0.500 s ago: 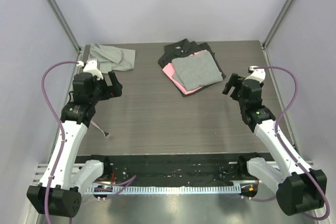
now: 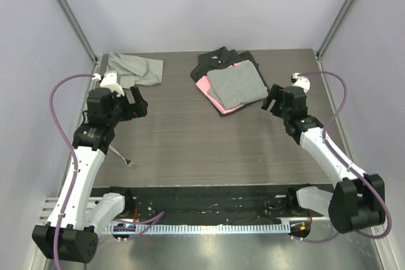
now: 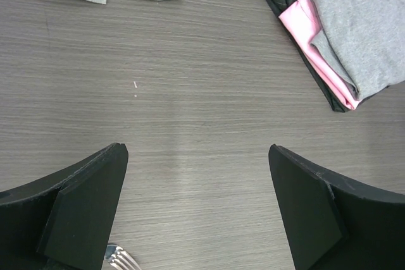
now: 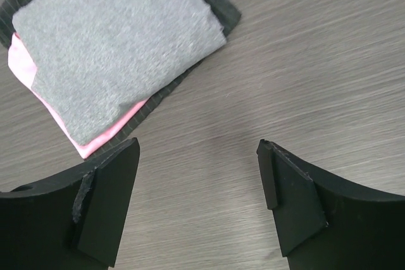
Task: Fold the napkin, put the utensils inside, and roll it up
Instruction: Move the napkin to the centre of the board
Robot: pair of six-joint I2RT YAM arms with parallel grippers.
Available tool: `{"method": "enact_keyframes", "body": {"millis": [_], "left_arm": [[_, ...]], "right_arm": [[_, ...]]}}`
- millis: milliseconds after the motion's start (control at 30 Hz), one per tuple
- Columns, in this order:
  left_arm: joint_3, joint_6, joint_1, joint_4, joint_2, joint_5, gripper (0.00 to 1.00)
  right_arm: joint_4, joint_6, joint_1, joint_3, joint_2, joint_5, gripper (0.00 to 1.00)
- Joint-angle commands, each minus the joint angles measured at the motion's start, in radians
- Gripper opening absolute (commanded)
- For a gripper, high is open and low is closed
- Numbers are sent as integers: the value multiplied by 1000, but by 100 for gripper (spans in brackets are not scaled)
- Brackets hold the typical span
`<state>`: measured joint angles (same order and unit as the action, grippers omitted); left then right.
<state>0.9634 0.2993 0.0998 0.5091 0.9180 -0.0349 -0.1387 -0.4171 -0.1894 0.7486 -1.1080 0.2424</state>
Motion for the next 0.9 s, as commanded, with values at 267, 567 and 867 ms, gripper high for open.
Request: {"method": "enact_keyframes", "body": {"millis": [267,567,867], "left_arm": [[14,-26,-5,-35,-4,-31,100],[17,-31,-5,-32,16,-26,100],[15,-32,-3,-34,22,-34,100]], "right_arm": [[125,-195,-24,149,-343,-163,75],[134,-200,-157,207,-480,-169,68],[134,-186,-367,348,-633,-265,69]]}}
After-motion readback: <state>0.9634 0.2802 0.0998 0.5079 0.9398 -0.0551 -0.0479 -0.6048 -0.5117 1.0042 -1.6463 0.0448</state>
